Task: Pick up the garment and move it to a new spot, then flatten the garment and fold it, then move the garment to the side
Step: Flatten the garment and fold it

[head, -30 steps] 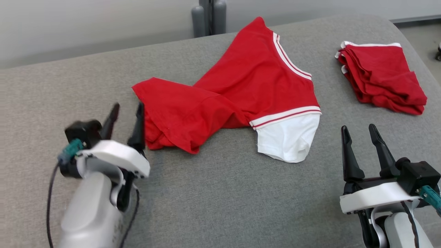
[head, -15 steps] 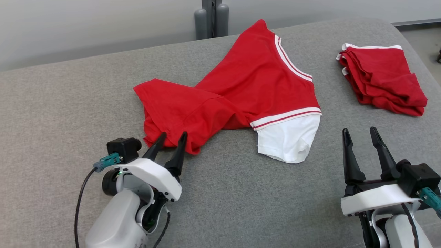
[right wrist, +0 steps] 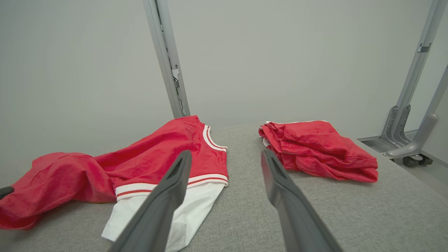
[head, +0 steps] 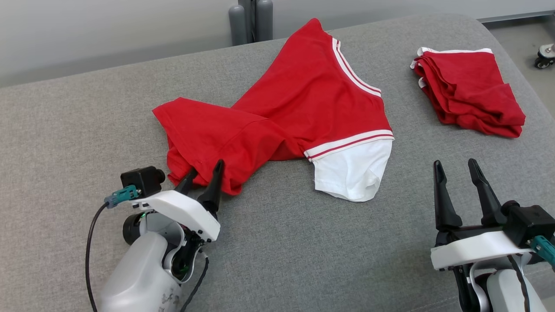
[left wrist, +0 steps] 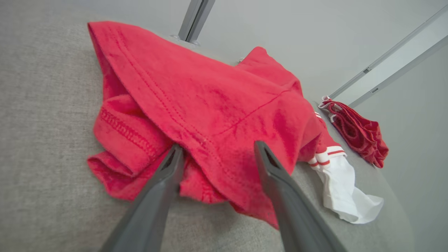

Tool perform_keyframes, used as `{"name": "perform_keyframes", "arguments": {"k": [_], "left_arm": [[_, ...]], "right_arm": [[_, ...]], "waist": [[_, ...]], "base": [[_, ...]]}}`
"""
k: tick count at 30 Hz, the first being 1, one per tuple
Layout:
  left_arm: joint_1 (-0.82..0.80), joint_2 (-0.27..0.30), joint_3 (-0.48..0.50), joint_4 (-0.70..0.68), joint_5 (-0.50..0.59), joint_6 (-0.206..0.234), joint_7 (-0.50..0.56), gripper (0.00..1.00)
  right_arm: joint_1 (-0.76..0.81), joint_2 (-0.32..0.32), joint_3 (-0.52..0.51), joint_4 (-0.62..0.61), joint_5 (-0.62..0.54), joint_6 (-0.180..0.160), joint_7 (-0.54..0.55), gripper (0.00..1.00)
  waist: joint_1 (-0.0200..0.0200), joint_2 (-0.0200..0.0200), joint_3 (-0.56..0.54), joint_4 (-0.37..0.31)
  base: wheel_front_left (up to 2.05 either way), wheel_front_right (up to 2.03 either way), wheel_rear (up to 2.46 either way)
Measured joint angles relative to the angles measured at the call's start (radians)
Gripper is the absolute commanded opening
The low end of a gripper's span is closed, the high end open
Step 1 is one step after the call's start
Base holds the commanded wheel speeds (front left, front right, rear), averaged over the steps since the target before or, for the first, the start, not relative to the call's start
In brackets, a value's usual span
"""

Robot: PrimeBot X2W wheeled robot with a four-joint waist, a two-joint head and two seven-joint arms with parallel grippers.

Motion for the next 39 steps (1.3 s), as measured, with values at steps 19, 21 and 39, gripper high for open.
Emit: {"name": "perform_keyframes", "arguments": {"k": [19,21,39], "left_arm": [[-0.053,0.014,-0.040,-0.013,-0.101,-0.003,-0.036,0.00],[-0.053,0.016,-0.053,-0.029,-0.108,-0.003,-0.047,0.00],[0.235,0.316,-0.346,-0.608,-0.326,-0.004,0.061,0.00]], "right_arm": [[-0.005,0.000,-0.002,0.003,0.007,0.000,0.000,1.00],[-0.004,0.000,-0.003,0.003,0.007,0.000,0.000,1.00],[0.048,0.000,-0.030,0.015,0.004,0.000,0.000,1.00]], "waist": [[0.0000,0.0000,-0.008,-0.006],[0.0000,0.0000,-0.013,0.000],[0.0000,0.0000,-0.093,0.098]], "base": [[0.00,0.00,0.00],[0.00,0.00,0.00],[0.00,0.00,0.00]]}}
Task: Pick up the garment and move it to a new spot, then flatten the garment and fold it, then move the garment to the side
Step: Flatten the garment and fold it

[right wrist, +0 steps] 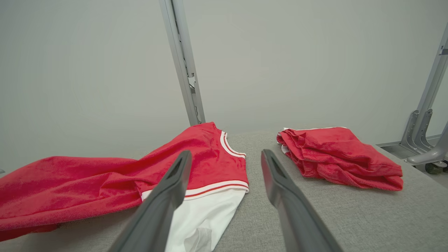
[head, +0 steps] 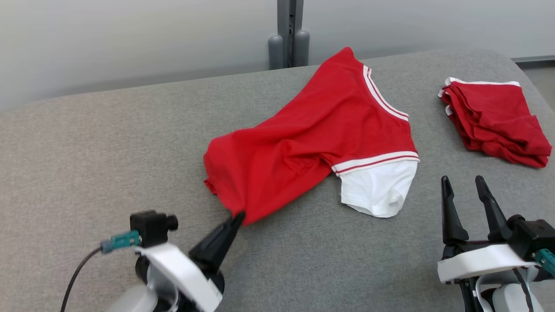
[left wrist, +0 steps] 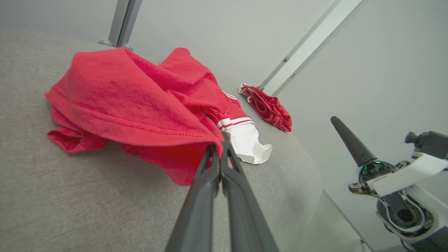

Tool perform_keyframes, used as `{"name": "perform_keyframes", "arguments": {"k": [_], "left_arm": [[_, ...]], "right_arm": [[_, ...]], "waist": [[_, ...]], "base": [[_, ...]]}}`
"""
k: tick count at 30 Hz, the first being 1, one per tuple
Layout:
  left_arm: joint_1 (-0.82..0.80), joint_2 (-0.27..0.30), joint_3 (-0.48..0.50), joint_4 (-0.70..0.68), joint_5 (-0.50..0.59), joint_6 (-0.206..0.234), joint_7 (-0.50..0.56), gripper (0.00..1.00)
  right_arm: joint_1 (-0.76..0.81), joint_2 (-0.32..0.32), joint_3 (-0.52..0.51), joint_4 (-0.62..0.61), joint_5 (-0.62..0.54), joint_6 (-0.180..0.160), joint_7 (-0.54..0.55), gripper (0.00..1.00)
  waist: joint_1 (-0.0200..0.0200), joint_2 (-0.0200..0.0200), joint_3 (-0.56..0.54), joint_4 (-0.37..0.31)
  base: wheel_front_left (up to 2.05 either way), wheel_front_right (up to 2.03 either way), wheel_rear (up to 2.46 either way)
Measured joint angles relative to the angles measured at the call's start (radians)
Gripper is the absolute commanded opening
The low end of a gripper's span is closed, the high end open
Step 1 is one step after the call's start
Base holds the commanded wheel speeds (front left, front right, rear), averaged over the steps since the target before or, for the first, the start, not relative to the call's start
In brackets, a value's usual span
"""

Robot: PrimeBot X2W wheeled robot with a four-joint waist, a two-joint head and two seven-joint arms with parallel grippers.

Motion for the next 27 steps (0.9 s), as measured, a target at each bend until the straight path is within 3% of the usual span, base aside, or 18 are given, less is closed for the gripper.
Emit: {"name": "perform_keyframes", "arguments": {"k": [9,19,20,21,22,27], "left_arm": [[0.084,0.084,-0.096,0.013,-0.029,0.000,0.031,0.00],[0.095,0.080,-0.198,0.205,0.024,0.000,-0.018,0.00],[0.095,0.073,-0.204,0.212,0.021,0.000,-0.023,0.41],[0.095,0.067,-0.207,0.216,0.017,0.000,-0.031,0.94],[0.095,0.062,-0.211,0.218,0.013,0.000,-0.039,1.00],[0.098,0.068,-0.223,0.208,-0.022,0.000,-0.077,1.00]], "right_arm": [[0.014,0.000,-0.001,0.009,-0.008,0.000,0.000,1.00],[0.019,0.000,0.007,0.028,-0.010,0.000,0.000,1.00],[0.020,0.000,0.006,0.029,-0.010,0.000,0.000,1.00],[0.021,0.000,0.005,0.031,-0.011,0.000,0.000,1.00],[0.023,0.000,0.003,0.032,-0.011,0.000,0.000,1.00],[0.038,0.000,-0.001,0.035,-0.011,0.000,0.000,1.00]], "waist": [[0.0000,0.0000,-0.015,0.025],[0.0000,0.0000,-0.028,0.025],[0.0000,0.0000,-0.030,0.025],[0.0000,0.0000,-0.033,0.025],[0.0000,0.0000,-0.036,0.025],[0.0001,0.0000,-0.050,0.028]], "base": [[0.00,0.00,0.00],[0.00,0.00,0.00],[0.00,0.00,0.00],[0.00,0.00,0.00],[0.00,0.00,0.00],[0.00,0.00,0.00]]}}
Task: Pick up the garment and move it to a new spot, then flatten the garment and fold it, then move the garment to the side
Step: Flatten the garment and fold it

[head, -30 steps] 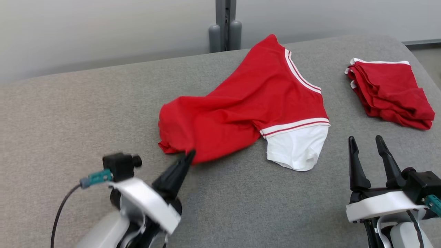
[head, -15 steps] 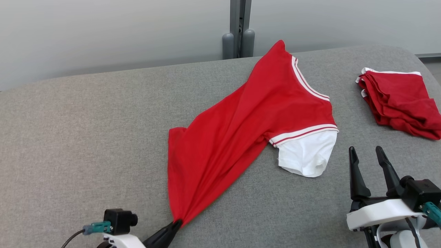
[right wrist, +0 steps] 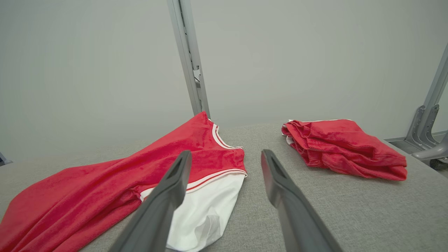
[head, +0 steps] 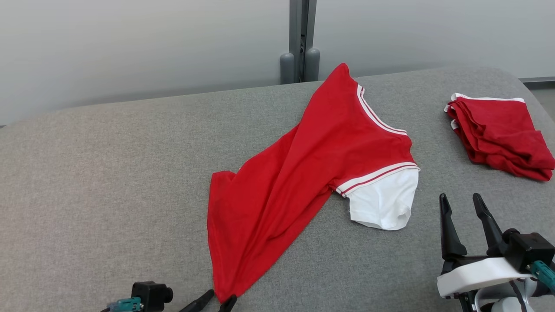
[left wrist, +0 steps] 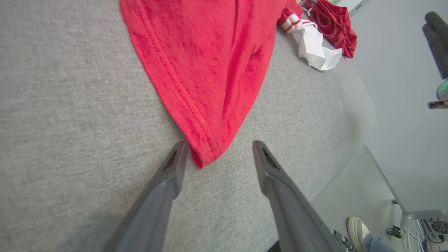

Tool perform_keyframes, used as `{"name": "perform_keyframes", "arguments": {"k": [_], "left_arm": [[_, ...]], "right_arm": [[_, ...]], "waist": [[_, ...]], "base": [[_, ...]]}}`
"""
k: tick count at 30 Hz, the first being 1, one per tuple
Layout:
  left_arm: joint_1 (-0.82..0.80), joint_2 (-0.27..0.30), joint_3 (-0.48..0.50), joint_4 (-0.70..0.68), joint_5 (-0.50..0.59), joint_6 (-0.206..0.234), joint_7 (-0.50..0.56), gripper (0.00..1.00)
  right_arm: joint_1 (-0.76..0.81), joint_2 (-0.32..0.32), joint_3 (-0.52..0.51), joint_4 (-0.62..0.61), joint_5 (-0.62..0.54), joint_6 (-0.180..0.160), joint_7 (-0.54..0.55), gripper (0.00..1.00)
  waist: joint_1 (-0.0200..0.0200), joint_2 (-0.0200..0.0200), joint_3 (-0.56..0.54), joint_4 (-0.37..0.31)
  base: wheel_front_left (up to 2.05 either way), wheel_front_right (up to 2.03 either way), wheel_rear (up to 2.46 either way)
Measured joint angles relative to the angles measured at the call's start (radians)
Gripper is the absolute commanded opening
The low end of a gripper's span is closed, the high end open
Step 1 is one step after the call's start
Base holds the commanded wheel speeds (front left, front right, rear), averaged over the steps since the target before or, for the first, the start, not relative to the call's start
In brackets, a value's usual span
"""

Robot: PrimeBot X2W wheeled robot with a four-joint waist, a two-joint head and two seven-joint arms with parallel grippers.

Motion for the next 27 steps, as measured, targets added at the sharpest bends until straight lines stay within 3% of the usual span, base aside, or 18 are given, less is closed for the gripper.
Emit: {"name": "perform_keyframes", "arguments": {"k": [11,16,27], "left_arm": [[-0.052,0.080,0.073,-0.040,-0.044,0.007,-0.054,1.00],[-0.167,0.037,0.085,0.029,-0.033,0.018,-0.024,1.00],[-0.424,-0.070,0.096,0.344,0.002,0.041,0.021,1.00]], "right_arm": [[0.002,0.000,0.009,-0.001,0.000,0.000,0.000,1.00],[-0.011,0.000,0.022,-0.002,0.002,0.000,0.000,1.00],[-0.066,0.000,0.035,-0.010,0.001,0.000,0.000,1.00]], "waist": [[0.0000,0.0000,-0.004,-0.004],[0.0000,0.0000,0.017,-0.024],[0.0000,0.0000,0.104,-0.097]], "base": [[0.00,0.00,0.00],[0.00,0.00,0.00],[0.00,0.00,0.00]]}}
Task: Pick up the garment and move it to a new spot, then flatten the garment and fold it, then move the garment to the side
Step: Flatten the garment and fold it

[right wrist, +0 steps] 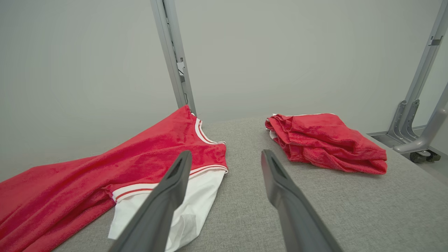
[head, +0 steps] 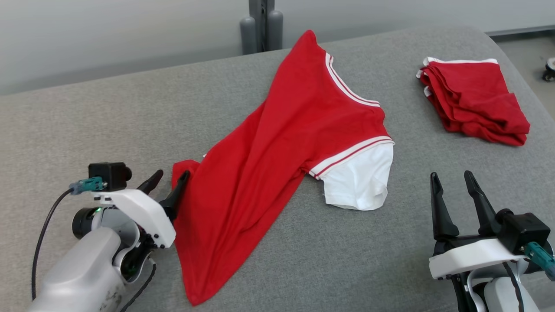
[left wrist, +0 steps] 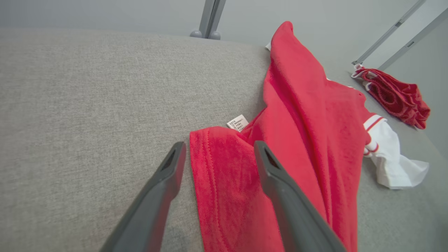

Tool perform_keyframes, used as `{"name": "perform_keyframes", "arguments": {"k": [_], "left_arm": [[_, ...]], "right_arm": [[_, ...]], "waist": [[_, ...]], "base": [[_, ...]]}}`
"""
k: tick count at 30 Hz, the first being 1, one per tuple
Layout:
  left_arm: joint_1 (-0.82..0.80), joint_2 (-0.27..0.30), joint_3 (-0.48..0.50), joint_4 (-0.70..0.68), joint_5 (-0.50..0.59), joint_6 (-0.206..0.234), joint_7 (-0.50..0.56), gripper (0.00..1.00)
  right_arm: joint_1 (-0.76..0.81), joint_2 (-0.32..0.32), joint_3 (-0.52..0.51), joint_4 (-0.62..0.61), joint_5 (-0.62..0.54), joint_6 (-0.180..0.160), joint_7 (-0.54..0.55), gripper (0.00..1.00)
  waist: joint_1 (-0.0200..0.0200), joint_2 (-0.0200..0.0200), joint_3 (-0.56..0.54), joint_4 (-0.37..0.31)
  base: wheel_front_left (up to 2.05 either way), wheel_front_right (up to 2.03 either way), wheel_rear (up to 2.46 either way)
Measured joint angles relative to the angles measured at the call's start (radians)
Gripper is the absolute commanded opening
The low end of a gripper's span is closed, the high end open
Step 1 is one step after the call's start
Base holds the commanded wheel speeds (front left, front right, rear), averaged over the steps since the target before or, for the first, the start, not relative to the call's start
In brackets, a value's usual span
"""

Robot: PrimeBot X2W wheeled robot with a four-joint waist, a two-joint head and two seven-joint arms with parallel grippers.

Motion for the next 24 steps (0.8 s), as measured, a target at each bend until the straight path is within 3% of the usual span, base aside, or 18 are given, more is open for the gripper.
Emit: {"name": "perform_keyframes", "arguments": {"k": [7,14,15,16,17,24], "left_arm": [[-0.088,-0.063,-0.057,0.111,0.016,-0.033,0.071,1.00],[-0.135,-0.081,-0.126,0.226,0.067,-0.035,0.133,1.00],[-0.140,-0.087,-0.131,0.236,0.069,-0.035,0.136,0.63],[-0.145,-0.092,-0.135,0.245,0.071,-0.035,0.132,0.36],[-0.150,-0.097,-0.141,0.252,0.079,-0.035,0.126,0.00],[-0.176,-0.123,-0.188,0.285,0.138,-0.040,0.022,0.00]], "right_arm": [[-0.017,0.000,0.000,-0.001,0.001,0.000,0.000,1.00],[-0.023,0.000,0.003,0.002,0.002,0.000,0.000,1.00],[-0.023,0.000,0.002,0.001,0.003,0.000,0.000,1.00],[-0.023,0.000,0.001,0.001,0.003,0.000,0.000,1.00],[-0.023,0.000,0.000,0.000,0.003,0.000,0.000,1.00],[-0.023,0.000,-0.003,-0.002,0.011,0.000,0.000,1.00]], "waist": [[0.0000,0.0000,0.038,-0.038],[0.0000,0.0000,0.045,-0.052],[-0.0001,0.0000,0.046,-0.052],[0.0000,0.0000,0.046,-0.052],[0.0000,0.0000,0.047,-0.051],[0.0000,0.0000,0.048,-0.040]], "base": [[0.00,0.00,0.00],[0.00,0.00,0.00],[0.00,0.00,0.00],[0.00,0.00,0.00],[0.00,0.00,0.00],[0.00,0.00,0.00]]}}
